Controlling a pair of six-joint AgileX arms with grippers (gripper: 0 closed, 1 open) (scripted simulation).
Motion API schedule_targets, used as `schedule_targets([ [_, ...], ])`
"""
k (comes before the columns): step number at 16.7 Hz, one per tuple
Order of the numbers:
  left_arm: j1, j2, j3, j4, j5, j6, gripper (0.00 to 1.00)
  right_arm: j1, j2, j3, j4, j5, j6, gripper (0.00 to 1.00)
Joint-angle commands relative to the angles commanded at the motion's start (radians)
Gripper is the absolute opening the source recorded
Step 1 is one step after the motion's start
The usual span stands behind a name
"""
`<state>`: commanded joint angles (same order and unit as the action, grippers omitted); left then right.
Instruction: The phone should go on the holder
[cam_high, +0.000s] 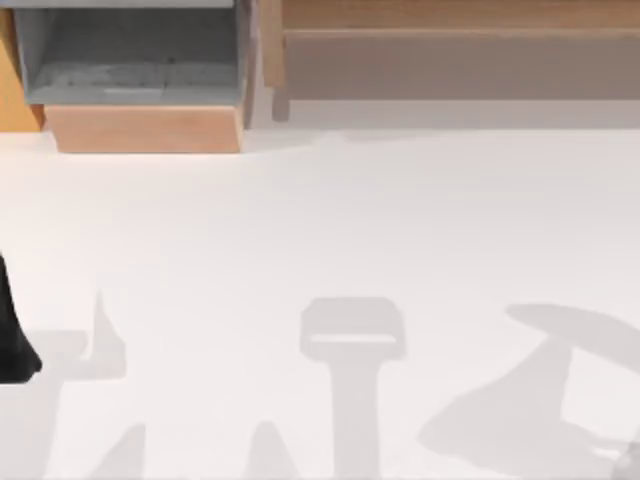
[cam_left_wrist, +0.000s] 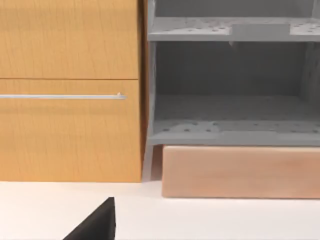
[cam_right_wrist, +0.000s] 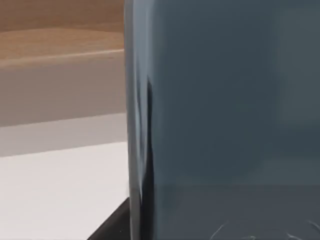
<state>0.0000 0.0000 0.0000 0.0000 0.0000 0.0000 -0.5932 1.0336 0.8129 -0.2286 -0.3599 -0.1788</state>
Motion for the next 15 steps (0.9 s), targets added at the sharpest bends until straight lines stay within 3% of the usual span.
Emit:
schedule_targets([
  [6,0.000,0.000,0.000,0.000,0.000,0.000,1.00,-0.106,-0.045,-0.154,0.104,-0.054,-0.048,0.00],
  [15,0.000,0.000,0.000,0.000,0.000,0.000,1.00,-0.109,-0.044,-0.207,0.122,-0.071,-0.052,0.00],
])
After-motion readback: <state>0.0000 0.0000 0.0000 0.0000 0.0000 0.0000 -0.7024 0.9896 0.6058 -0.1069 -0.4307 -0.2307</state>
